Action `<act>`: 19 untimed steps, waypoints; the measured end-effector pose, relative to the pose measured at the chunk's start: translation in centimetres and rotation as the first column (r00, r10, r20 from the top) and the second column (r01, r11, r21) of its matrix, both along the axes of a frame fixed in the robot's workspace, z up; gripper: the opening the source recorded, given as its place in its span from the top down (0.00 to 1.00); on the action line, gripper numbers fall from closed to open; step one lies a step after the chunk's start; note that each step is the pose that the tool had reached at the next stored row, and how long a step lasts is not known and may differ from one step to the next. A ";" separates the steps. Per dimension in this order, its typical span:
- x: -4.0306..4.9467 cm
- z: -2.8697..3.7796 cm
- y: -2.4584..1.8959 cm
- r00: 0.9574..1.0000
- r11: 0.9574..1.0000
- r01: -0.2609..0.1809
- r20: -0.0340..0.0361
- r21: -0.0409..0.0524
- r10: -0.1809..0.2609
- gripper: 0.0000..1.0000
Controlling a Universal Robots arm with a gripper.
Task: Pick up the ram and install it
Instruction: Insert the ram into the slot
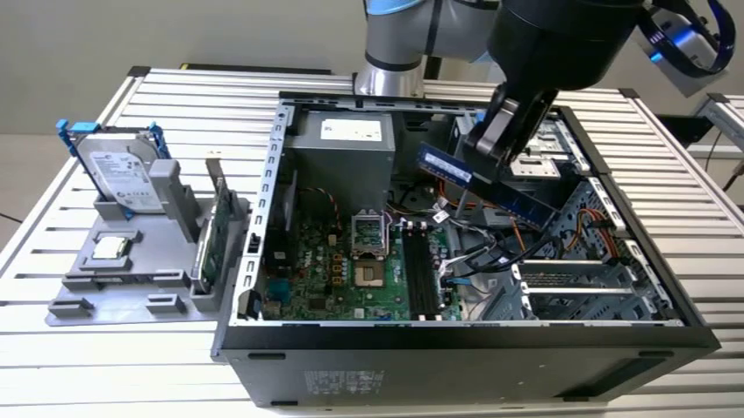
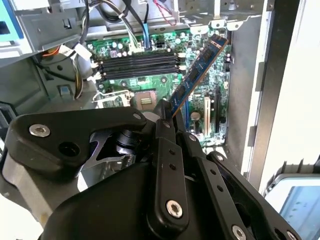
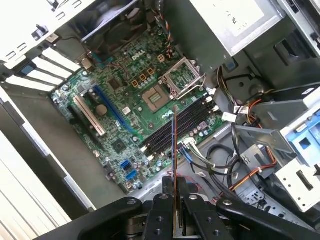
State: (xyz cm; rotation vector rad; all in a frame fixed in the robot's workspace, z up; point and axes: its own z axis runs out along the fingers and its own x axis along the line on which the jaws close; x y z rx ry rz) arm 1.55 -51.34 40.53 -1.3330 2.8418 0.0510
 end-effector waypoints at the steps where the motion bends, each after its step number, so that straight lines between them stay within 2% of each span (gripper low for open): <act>1: 0.00 0.00 0.00 1.000 1.000 0.011 0.000 0.000 -0.011 1.00; 6: 0.00 0.00 0.00 0.998 0.998 0.064 0.000 0.000 -0.064 1.00; 10: 0.00 0.00 0.00 0.994 0.994 0.108 0.000 0.000 -0.108 1.00; 14: 0.00 0.00 0.00 0.989 0.989 0.149 0.000 0.000 -0.149 1.00; 19: 0.00 0.00 0.00 0.979 0.979 0.202 0.000 0.000 -0.202 1.00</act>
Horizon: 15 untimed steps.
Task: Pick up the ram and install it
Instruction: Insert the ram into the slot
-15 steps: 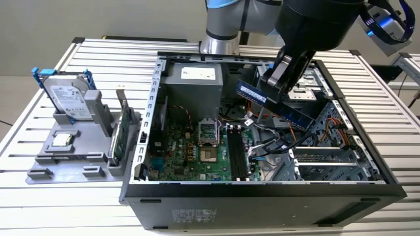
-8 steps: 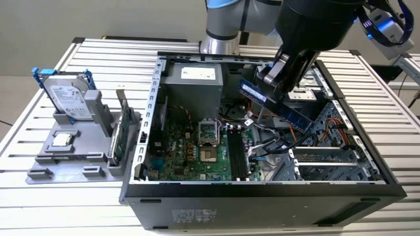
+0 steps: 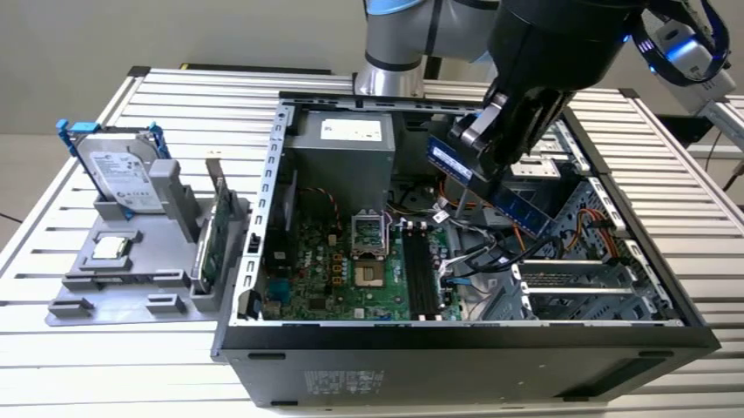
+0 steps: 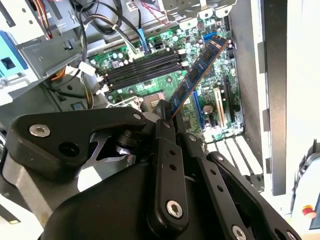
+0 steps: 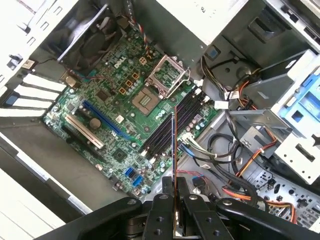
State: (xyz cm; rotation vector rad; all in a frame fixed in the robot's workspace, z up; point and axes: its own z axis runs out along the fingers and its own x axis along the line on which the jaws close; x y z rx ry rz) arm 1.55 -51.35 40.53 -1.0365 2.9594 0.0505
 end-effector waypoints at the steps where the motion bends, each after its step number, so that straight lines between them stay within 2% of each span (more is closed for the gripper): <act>1: 0.00 0.00 0.00 1.000 1.000 0.011 0.000 0.000 -0.011 1.00; 8: 0.00 0.00 0.00 0.997 0.997 0.083 0.000 0.000 -0.083 1.00; 11: 0.00 0.00 0.00 0.993 0.993 0.114 0.000 0.000 -0.114 1.00; 15: 0.00 0.00 0.00 0.987 0.987 0.158 -0.001 0.000 -0.158 1.00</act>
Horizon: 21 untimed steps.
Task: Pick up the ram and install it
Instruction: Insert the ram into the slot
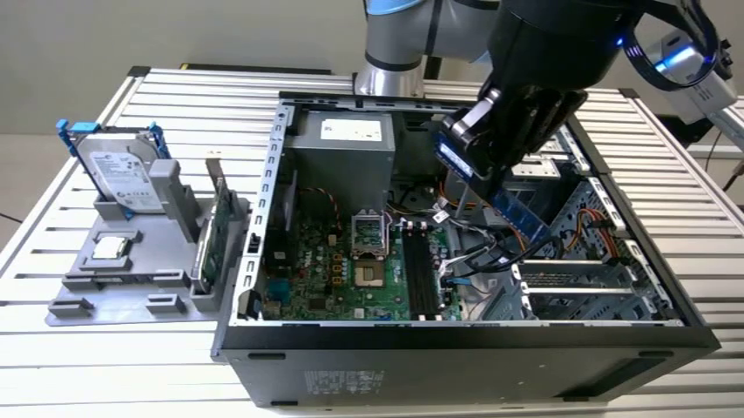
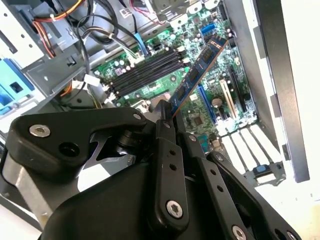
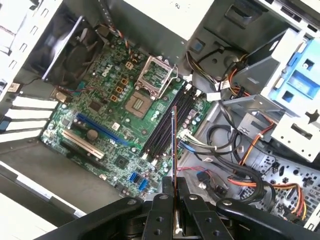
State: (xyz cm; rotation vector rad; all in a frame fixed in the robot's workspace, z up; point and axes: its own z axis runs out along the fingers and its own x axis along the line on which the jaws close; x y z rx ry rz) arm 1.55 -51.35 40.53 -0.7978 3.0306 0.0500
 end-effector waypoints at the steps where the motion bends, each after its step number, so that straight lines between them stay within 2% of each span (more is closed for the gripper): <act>1: 0.00 0.00 0.00 1.000 1.000 0.011 0.000 0.000 -0.011 1.00; 6: 0.00 0.00 0.00 0.998 0.998 0.063 -0.001 0.000 -0.063 1.00; 11: 0.00 0.00 0.00 0.993 0.993 0.116 -0.001 0.000 -0.116 1.00; 16: 0.00 0.01 0.00 0.986 0.986 0.168 -0.001 0.000 -0.168 1.00; 21: 0.00 0.01 0.00 0.976 0.976 0.219 -0.002 0.000 -0.219 1.00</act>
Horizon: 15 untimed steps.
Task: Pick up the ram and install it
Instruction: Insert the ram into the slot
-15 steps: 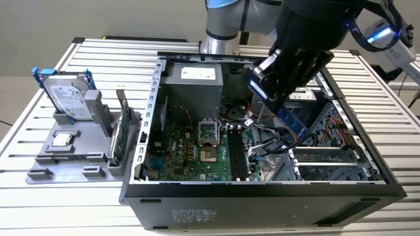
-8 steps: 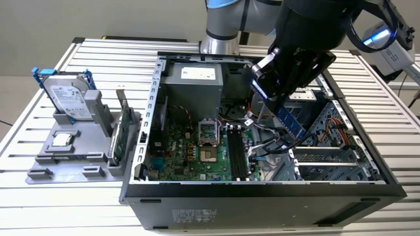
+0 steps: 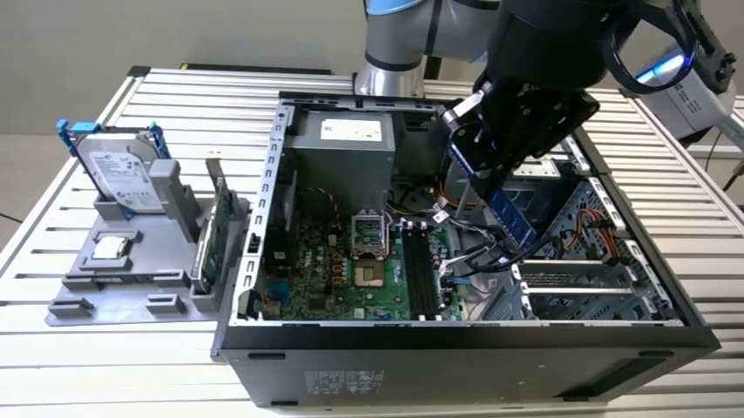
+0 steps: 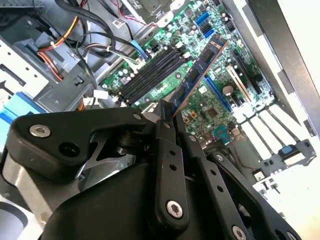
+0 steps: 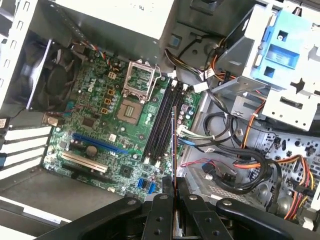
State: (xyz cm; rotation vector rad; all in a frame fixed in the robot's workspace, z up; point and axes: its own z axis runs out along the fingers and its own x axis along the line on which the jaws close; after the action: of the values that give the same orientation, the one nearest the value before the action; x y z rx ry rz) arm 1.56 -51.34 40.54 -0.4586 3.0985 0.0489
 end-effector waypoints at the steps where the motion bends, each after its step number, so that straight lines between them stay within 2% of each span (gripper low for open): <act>1: 0.00 -0.01 0.00 1.000 1.000 0.011 0.000 0.000 -0.011 1.00; 8: 0.00 -0.01 -0.01 0.997 0.997 0.078 0.000 0.000 -0.078 1.00; 15: 0.00 0.00 0.00 0.991 0.991 0.137 0.000 0.000 -0.137 1.00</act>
State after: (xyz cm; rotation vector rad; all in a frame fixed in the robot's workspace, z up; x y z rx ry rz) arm 1.56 -51.34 40.54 -0.2444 3.1207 0.0479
